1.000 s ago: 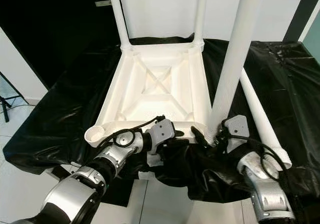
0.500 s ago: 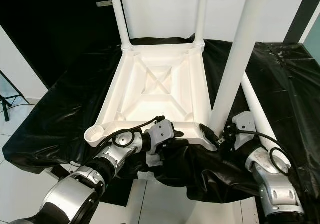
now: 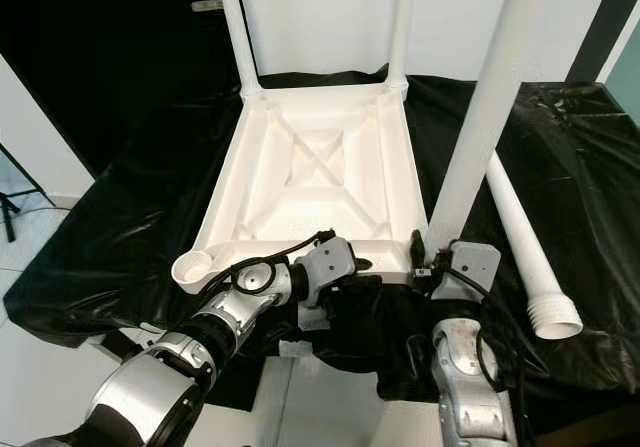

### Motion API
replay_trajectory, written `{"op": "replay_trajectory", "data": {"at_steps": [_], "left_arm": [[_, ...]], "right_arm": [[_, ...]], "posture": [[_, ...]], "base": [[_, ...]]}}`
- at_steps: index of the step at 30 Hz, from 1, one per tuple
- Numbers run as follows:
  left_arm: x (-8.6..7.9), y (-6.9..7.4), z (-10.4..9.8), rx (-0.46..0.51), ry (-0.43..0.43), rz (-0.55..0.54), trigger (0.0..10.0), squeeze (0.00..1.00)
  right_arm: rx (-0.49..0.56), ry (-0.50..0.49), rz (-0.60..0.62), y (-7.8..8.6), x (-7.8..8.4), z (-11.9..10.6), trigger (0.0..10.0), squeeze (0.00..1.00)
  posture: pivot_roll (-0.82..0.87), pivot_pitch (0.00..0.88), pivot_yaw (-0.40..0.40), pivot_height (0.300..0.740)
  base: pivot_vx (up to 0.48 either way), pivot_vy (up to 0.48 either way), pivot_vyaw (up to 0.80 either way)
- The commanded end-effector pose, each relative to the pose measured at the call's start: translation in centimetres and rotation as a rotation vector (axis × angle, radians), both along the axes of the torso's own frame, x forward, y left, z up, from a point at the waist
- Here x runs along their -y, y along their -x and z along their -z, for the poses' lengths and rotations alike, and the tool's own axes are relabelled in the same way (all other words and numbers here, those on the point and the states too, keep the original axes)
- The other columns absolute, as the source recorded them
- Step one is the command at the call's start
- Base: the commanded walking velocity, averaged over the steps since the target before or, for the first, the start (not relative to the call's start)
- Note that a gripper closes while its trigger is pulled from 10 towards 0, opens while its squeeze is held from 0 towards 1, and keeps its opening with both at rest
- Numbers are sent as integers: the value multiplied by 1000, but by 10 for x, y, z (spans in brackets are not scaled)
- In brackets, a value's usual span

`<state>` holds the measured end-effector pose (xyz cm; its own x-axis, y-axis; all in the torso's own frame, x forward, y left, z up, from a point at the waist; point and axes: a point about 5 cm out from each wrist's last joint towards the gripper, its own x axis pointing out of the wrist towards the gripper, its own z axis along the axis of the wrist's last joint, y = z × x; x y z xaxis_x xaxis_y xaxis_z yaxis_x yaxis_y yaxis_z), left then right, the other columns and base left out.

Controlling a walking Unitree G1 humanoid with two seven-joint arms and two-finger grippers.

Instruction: Building children table

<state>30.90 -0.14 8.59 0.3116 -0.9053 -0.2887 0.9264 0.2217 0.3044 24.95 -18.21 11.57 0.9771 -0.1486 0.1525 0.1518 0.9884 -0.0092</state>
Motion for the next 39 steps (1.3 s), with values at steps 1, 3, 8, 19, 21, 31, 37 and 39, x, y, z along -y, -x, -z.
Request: {"op": "replay_trajectory", "data": {"at_steps": [1,3,8,19,21,31,37,39], "left_arm": [[-14,9,28,-102,-95,-32,10000,0],[-13,8,26,-98,-88,-38,10000,0],[-13,7,26,-98,-85,-44,10000,0],[-17,7,28,-98,-91,-52,10000,0],[-18,6,27,-97,-92,-54,10000,0],[-20,6,29,-100,-81,-83,10000,0],[-18,7,29,-106,-60,-108,10000,0],[-17,8,30,-110,-56,-114,10000,0]], "right_arm": [[-39,-27,100,-1,12,8,0,0],[-25,-20,65,-5,4,5,0,0],[-38,0,34,-6,-9,7,7647,0],[-98,200,-454,2,-23,12,10000,0],[-104,244,-475,0,-15,10,10000,0],[-183,309,-602,-14,8,2,10000,0],[-186,273,-652,-14,6,5,1216,0],[-185,257,-687,-12,3,6,0,0]], "posture": [[-162,0,68,740],[-155,0,61,740],[-154,0,56,740],[-155,0,61,740],[-154,0,60,740],[-126,0,14,740],[-118,8,-11,740],[-117,3,-14,740]], "base": [[0,0,0],[0,0,0],[0,0,0],[0,0,0],[0,0,0],[0,0,0],[0,0,0],[0,0,0]]}}
